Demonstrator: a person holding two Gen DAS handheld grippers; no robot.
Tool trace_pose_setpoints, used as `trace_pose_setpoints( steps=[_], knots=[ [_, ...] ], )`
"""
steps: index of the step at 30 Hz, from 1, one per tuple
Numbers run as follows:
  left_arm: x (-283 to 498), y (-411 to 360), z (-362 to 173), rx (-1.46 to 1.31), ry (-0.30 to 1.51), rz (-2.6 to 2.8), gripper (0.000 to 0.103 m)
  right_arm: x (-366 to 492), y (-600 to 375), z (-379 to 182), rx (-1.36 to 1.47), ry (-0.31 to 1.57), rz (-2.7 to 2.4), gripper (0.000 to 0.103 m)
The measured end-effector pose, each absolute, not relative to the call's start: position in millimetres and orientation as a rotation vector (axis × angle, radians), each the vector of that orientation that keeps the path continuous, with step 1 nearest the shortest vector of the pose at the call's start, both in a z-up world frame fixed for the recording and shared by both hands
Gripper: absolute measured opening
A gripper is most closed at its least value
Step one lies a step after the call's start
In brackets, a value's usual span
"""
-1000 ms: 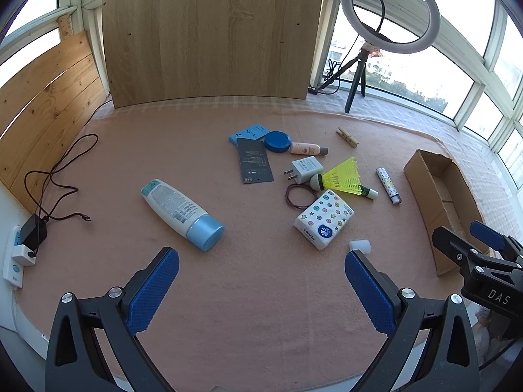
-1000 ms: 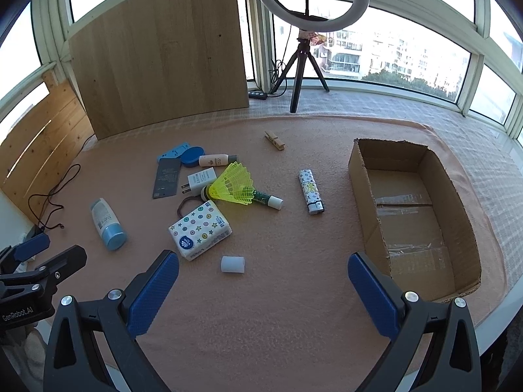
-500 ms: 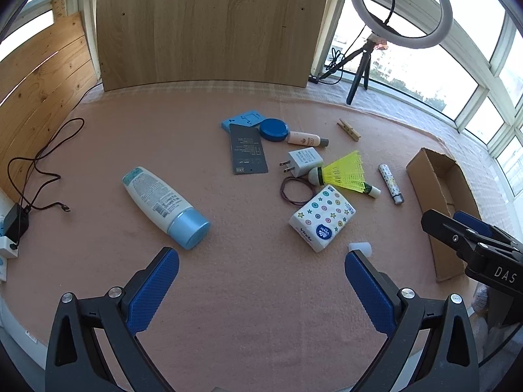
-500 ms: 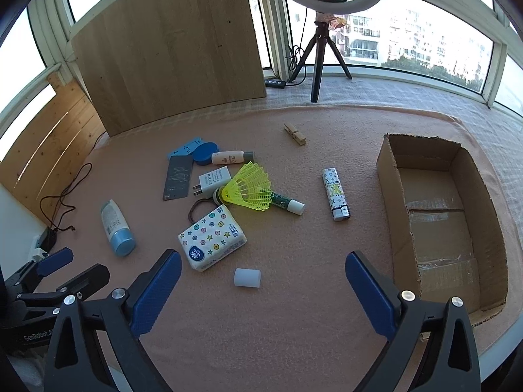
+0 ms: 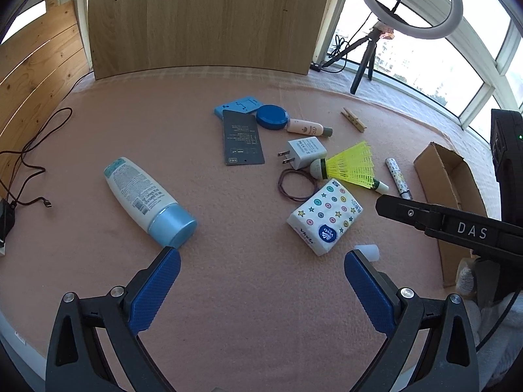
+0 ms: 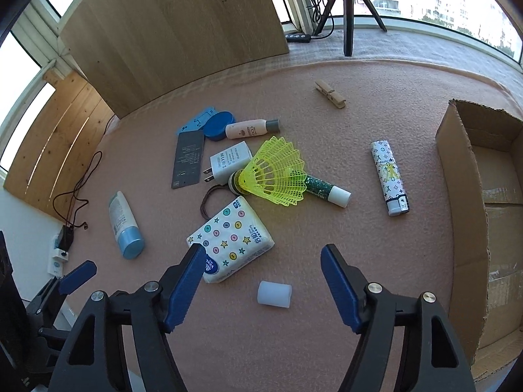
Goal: Organize objects
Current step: 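Move the right tool to the star-patterned tissue pack and close on it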
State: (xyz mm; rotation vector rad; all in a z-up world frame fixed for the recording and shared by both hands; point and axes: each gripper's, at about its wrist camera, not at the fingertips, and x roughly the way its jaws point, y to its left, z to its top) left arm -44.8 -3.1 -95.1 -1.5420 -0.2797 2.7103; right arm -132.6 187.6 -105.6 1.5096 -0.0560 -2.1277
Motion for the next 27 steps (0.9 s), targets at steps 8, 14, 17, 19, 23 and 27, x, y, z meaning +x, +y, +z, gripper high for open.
trace_pose_setpoints(
  steps=[8, 14, 17, 19, 23, 27],
  knots=[
    [-56, 5, -106, -1.552, -0.303, 2.674, 0.101, -156, 176, -131, 1.608, -0.122, -2.028, 0.055],
    [-69, 8, -118, -1.586, -0.339, 2.636, 0.1, -167, 172, -140, 1.645, -0.151, -1.984, 0.052],
    [-75, 10, -124, -1.615, -0.323, 2.623, 0.1, -170, 170, -144, 1.657, -0.152, -1.97, 0.052],
    [-78, 11, -130, -1.638, -0.333, 2.606, 0.1, -171, 169, -146, 1.665, -0.158, -1.958, 0.052],
    [-84, 13, -140, -1.675, -0.343, 2.58, 0.094, -172, 165, -150, 1.681, -0.157, -1.931, 0.052],
    [-89, 17, -147, -1.687, -0.334, 2.567, 0.093, -170, 163, -153, 1.701, -0.167, -1.902, 0.045]
  ],
)
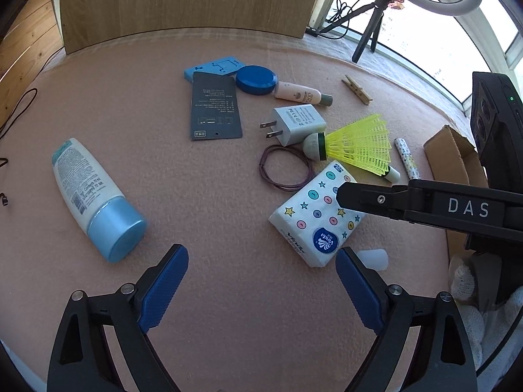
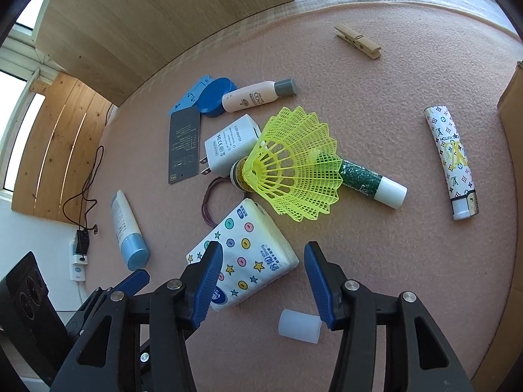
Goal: Organize objects
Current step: 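Move the right tool to the star-patterned tissue pack and close on it, then carry the tissue pack with the right tool into the cardboard box and release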
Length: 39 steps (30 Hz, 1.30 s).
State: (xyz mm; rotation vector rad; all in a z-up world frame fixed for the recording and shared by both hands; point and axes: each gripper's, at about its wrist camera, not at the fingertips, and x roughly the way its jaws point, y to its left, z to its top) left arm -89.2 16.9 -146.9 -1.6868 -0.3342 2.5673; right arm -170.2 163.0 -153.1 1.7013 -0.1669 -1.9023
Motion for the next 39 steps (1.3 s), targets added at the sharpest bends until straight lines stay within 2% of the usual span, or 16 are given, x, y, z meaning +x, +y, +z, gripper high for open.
trace_pose_setpoints(
  steps=[6, 10, 12, 20, 23, 25, 39],
  knots=[
    [-94, 21, -151, -1.682, -0.34, 2.548, 0.086, -164, 160, -156, 1.717, -0.154, -1.868, 0.039],
    [-97, 22, -154, -1.684, -0.349, 2.528, 0.073, -161, 159, -155, 1.72, -0.147, -1.841, 0.036],
    [-97, 22, -155, -1.68, -0.352, 2.523, 0.072, -161, 157, -155, 1.714, -0.12, -1.846, 0.036],
    [-103, 25, -158, -1.669, -0.393, 2.478, 0.057, -167, 153, -154, 1.687, -0.055, -1.858, 0.036],
    [-103, 30, -159, -1.658, -0.395, 2.45, 0.05, -164, 150, -155, 1.685, -0.059, -1.834, 0.031],
    [-103, 35, -159, -1.658, -0.372, 2.45, 0.049, -163, 150, -155, 1.679, -0.066, -1.83, 0.028],
    [-85, 53, -121, -1.533, -0.3, 2.527, 0.049, -147, 171, -126, 1.602, -0.104, -1.876, 0.027]
  ],
)
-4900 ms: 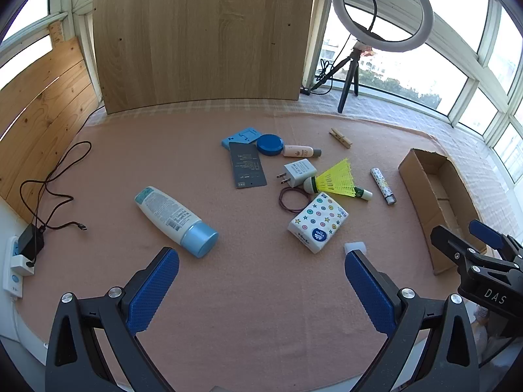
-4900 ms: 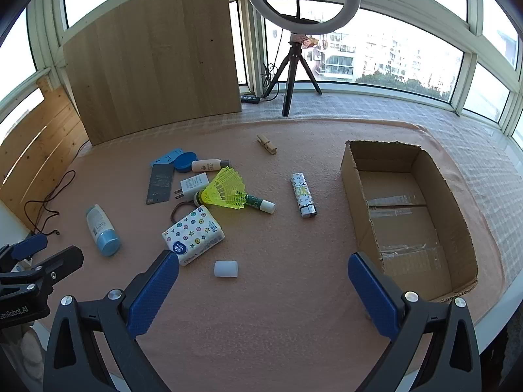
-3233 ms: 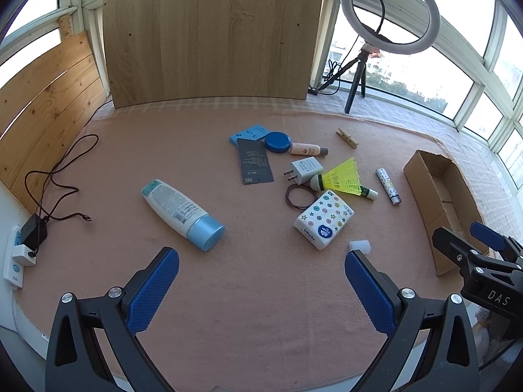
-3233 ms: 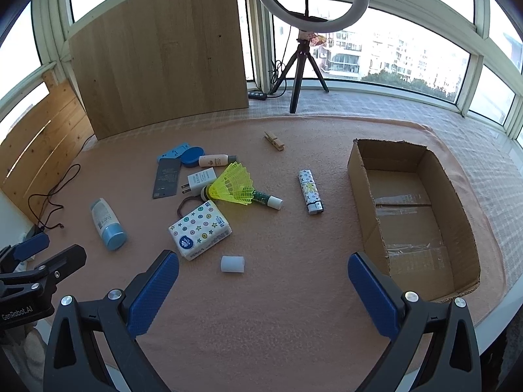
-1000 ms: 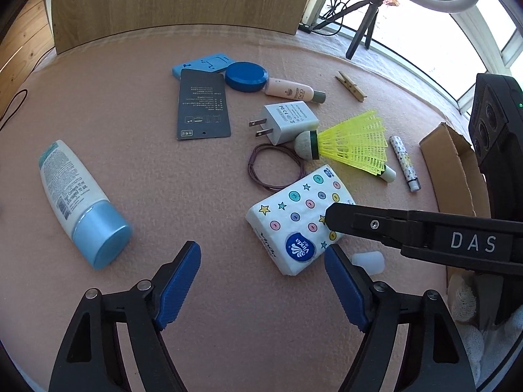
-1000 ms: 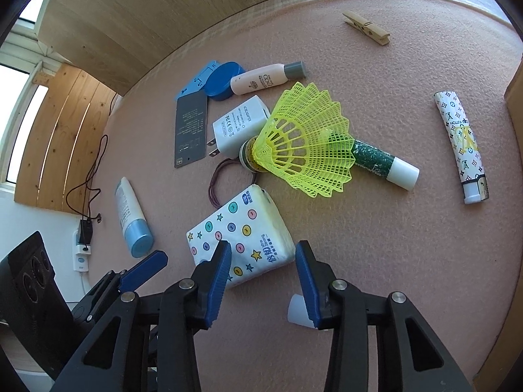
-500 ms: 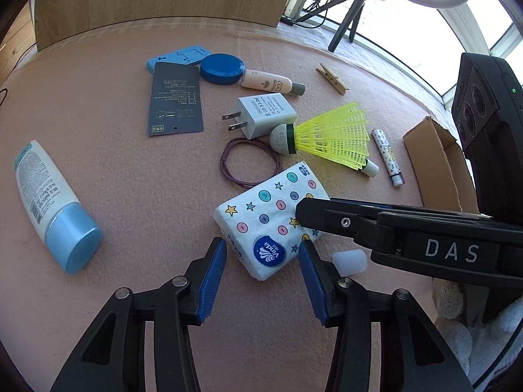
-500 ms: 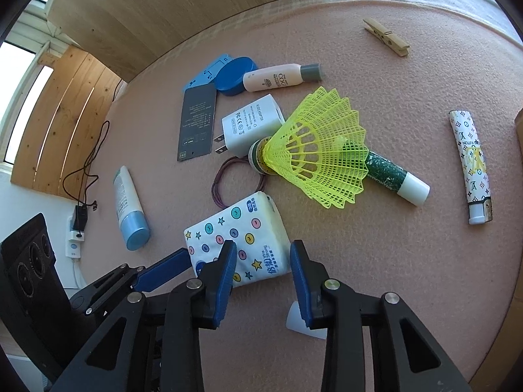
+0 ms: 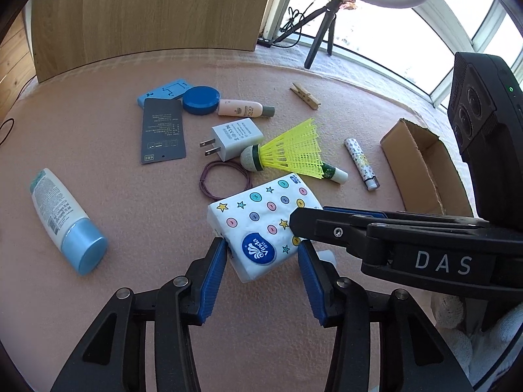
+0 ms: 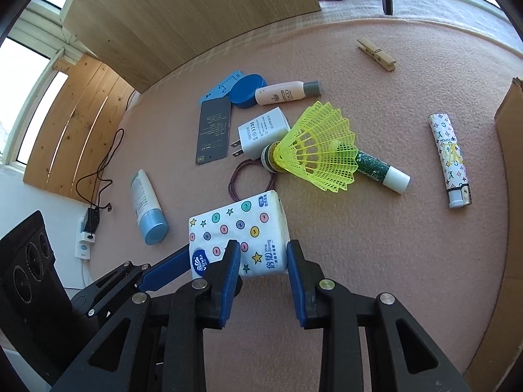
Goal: Organize objects
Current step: 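Carry the tissue pack with the right tool into the cardboard box and release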
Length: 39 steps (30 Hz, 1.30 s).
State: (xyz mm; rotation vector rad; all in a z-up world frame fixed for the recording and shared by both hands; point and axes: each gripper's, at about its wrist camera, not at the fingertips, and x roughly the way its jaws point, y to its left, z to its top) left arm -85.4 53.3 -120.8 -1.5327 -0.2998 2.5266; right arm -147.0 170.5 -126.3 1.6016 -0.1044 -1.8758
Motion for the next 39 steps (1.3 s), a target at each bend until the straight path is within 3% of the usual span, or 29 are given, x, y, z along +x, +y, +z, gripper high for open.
trace_pose_setpoints(
  steps=[19, 31, 39],
  knots=[
    [-78, 207, -54, -1.263, -0.12, 2.375, 0.047, -131, 324, -53, 1.487, -0.266, -2.171, 0.027],
    [-78, 320, -54, -1.213, -0.014, 2.226, 0.047, -132, 427, -48, 1.507, -0.367, -2.338, 0.027],
    [-76, 354, -61, -1.225, 0.003, 2.186, 0.047, -133, 458, -55, 1.528, -0.392, -2.377, 0.027]
  ],
)
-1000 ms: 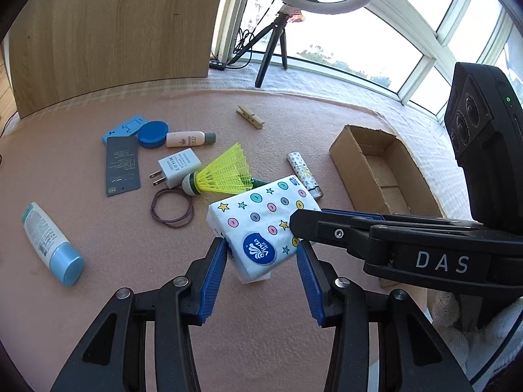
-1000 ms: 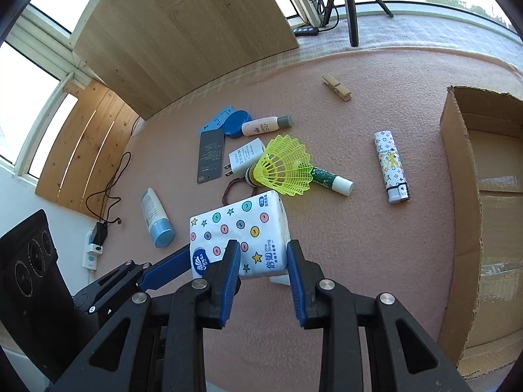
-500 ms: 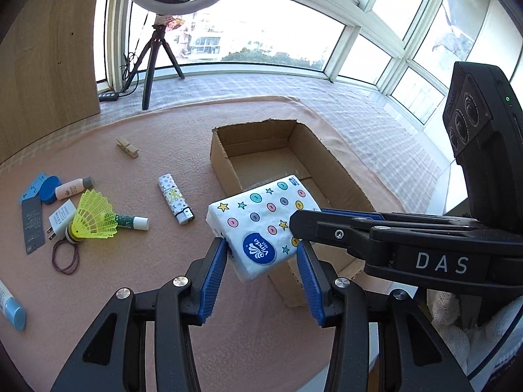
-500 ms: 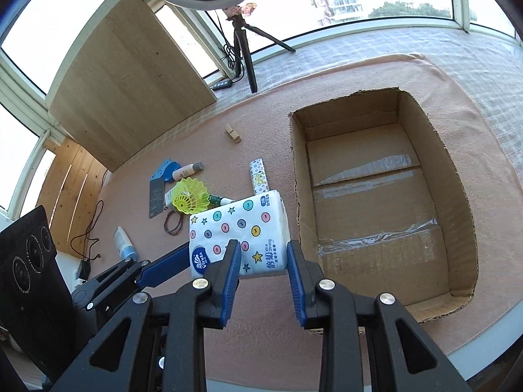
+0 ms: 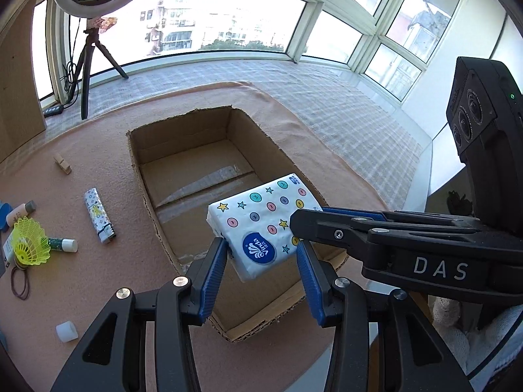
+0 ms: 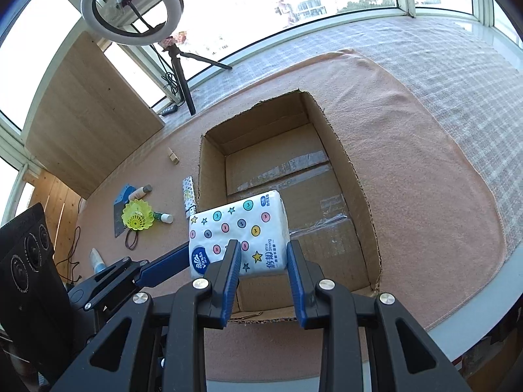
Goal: Organize objects
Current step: 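Carry the tissue pack with the right tool into the cardboard box and release, then withdraw the right tool from the box toward the remaining items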
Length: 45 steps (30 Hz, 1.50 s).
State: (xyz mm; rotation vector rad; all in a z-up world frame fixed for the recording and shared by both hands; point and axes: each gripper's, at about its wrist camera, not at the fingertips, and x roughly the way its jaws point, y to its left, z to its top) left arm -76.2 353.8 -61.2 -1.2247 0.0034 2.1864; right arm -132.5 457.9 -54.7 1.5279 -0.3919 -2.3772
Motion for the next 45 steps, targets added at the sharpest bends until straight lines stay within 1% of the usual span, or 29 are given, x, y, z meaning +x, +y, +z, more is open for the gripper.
trace_pose_setpoints(
  steps=[4, 5, 6, 7, 8, 9, 10, 11, 19, 26, 35, 45],
  knots=[
    [-78, 358, -66, -1.233, 0.009, 2.177, 0.047, -133, 464, -57, 1.534, -0.385, -2.38, 0.027],
    [-78, 360, -67, -1.237, 0.015, 2.172, 0.049, -133, 465, -58, 1.536, -0.382, -2.38, 0.027],
    [-78, 362, -67, -1.241, 0.024, 2.16, 0.051, -133, 466, -58, 1.535, -0.375, -2.386, 0.027],
    [-78, 362, -68, -1.248, 0.033, 2.16, 0.058, -134, 466, -58, 1.53, -0.36, -2.402, 0.03],
    [-77, 362, -68, -1.249, 0.036, 2.176, 0.069, -134, 466, -58, 1.53, -0.336, -2.42, 0.036],
    [-78, 360, -69, -1.247, 0.037, 2.189, 0.072, -134, 466, -58, 1.535, -0.31, -2.441, 0.054],
    [-78, 359, -69, -1.247, 0.036, 2.193, 0.073, -134, 466, -57, 1.526, -0.296, -2.467, 0.067],
    [-78, 357, -69, -1.249, 0.033, 2.195, 0.073, -133, 467, -55, 1.51, -0.292, -2.489, 0.068],
    [-79, 333, -67, -1.264, 0.019, 2.24, 0.073, -135, 459, -56, 1.512, -0.287, -2.488, 0.068],
    [-79, 295, -66, -1.29, -0.004, 2.299, 0.073, -135, 440, -54, 1.49, -0.266, -2.478, 0.068],
    [-78, 224, -68, -1.349, -0.07, 2.403, 0.073, -137, 393, -52, 1.447, -0.205, -2.414, 0.068],
    [-73, 130, -90, -1.452, -0.154, 2.515, 0.073, -140, 335, -60, 1.451, -0.168, -2.294, 0.068]
  ],
)
